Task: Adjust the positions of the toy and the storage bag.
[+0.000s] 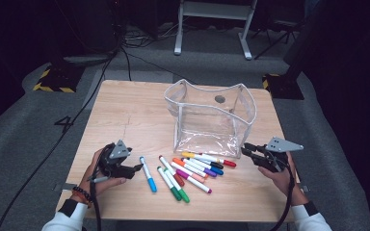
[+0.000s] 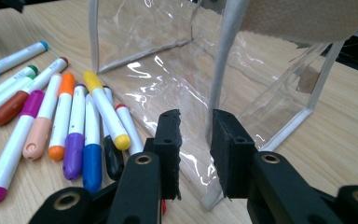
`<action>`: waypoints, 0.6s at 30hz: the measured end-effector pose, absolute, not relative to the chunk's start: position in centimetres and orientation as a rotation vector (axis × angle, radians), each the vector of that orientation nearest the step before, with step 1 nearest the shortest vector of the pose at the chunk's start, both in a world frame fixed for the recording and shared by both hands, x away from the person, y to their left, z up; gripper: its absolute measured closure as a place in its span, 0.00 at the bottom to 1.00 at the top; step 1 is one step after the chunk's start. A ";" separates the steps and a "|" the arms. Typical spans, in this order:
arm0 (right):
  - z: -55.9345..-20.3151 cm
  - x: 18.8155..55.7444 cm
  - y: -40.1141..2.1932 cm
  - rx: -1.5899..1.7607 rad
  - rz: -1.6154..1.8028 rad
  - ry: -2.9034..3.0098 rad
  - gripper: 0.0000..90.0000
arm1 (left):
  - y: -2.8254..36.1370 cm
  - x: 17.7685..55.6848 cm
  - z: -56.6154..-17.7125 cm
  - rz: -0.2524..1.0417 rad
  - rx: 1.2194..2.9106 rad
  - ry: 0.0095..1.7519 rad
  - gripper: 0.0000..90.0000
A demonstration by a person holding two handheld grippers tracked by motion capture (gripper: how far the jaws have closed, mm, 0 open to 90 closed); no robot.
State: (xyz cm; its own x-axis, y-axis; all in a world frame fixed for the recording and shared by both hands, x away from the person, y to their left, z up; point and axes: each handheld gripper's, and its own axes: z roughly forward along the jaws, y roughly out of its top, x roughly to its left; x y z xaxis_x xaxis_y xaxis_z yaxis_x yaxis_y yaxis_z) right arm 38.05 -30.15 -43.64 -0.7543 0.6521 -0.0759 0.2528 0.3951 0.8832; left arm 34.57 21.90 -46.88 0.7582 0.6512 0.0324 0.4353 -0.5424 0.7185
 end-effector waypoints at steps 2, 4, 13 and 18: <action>-43.7 38.2 -30.1 0.796 1.302 2.245 0.81 | 21.8 34.0 -47.9 0.357 2.256 0.826 0.27; -43.9 38.2 -30.2 0.837 1.279 2.245 0.79 | 21.2 33.6 -48.7 0.321 2.284 0.813 0.26; -45.3 36.6 -29.2 0.689 1.291 2.407 0.83 | 18.2 32.9 -49.8 0.236 2.324 0.763 0.23; -45.6 37.2 -27.7 0.631 1.303 2.451 0.75 | 17.6 33.0 -49.9 0.256 2.313 0.775 0.23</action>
State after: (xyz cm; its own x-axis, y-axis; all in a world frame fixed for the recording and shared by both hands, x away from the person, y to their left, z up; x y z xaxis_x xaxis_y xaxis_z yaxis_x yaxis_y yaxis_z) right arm 37.25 -27.71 -45.57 -0.8605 0.5069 -0.0518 0.2406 0.4939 0.8356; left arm 33.03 17.62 -49.89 0.8036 0.5946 -0.0263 0.4618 -0.5951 0.6577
